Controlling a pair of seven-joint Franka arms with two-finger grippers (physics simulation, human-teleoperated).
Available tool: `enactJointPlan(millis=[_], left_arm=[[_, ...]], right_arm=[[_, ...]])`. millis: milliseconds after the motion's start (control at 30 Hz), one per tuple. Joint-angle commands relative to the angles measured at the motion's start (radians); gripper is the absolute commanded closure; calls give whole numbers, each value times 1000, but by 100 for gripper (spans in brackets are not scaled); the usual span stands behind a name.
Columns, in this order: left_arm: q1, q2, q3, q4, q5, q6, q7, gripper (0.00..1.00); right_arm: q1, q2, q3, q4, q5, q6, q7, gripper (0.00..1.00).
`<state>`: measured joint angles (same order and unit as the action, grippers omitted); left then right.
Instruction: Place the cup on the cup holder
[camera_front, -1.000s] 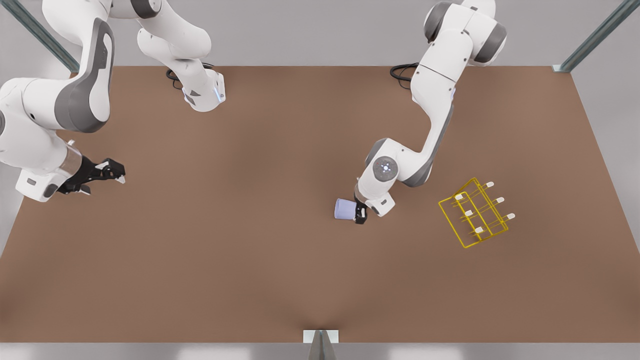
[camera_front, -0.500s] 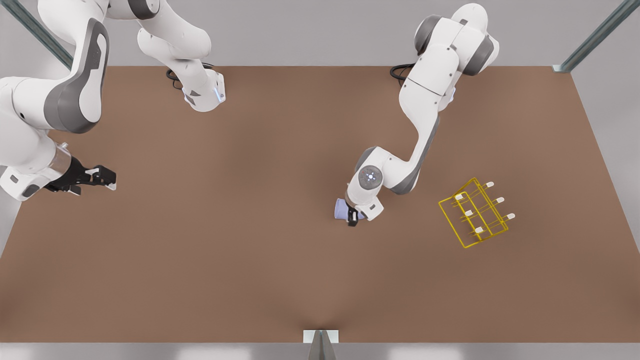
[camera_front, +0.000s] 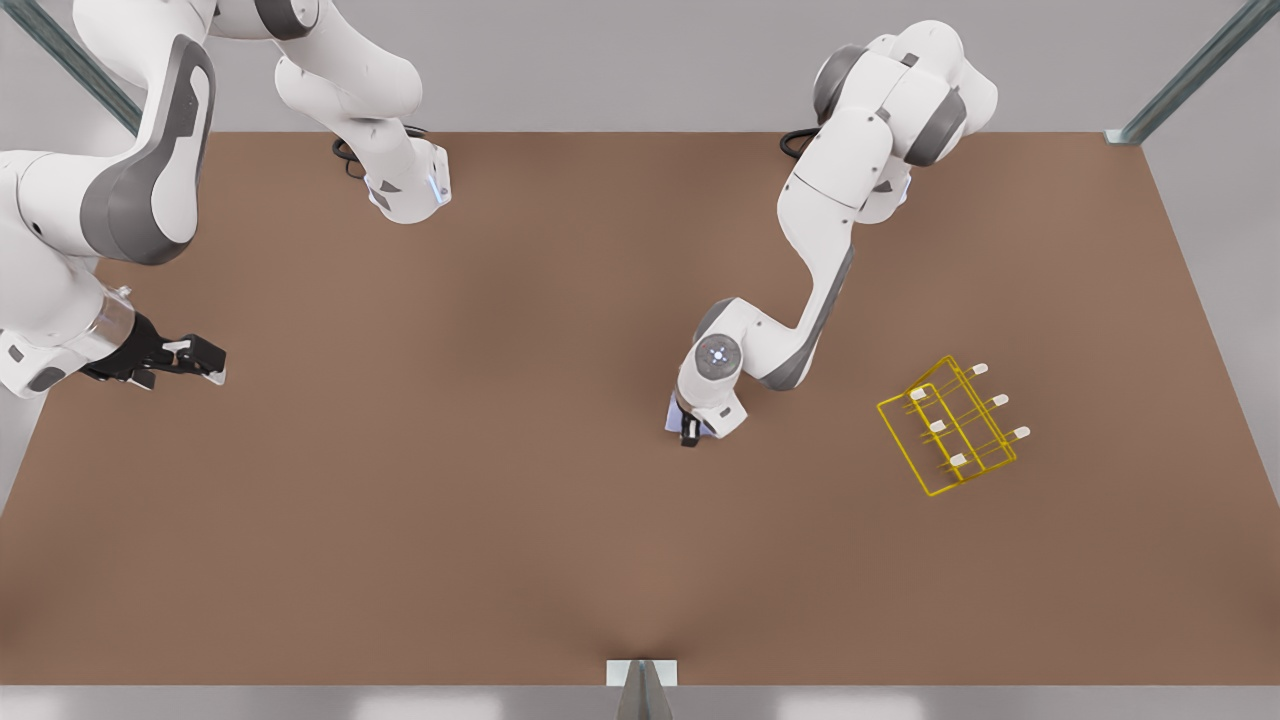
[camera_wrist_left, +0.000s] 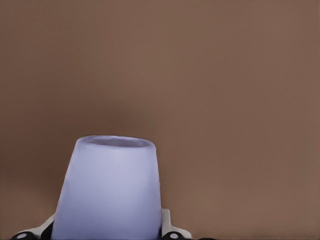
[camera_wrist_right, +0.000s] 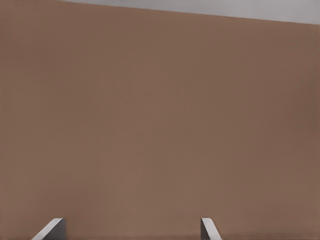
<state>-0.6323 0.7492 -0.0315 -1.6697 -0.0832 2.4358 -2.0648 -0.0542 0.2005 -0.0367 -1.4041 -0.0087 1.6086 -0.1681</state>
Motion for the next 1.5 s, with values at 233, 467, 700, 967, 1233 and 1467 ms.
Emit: enactJointPlan(millis=[233, 467, 700, 967, 1233, 1467], left_arm=[[0, -31, 5, 1, 2, 5, -15, 18], [-3, -99, 79, 133, 459, -383, -161, 18], [-3, -119, 91, 180, 1103, -975, -159, 21], [-27, -199, 90, 45, 1228, -1110, -242, 21], [-21, -137, 150, 44, 1326, -1043, -376, 21], [-17, -85, 235, 36, 1367, -936, -393, 21]], right_arm=[[-1, -1, 0, 1, 1, 5, 53, 0], [-1, -1, 0, 1, 1, 5, 53, 0], [-1, -1, 0, 1, 1, 5, 53, 0], [-1, -1, 0, 1, 1, 5, 53, 0], [-1, -1, 0, 1, 1, 5, 53, 0], [-1, -1, 0, 1, 1, 5, 53, 0]])
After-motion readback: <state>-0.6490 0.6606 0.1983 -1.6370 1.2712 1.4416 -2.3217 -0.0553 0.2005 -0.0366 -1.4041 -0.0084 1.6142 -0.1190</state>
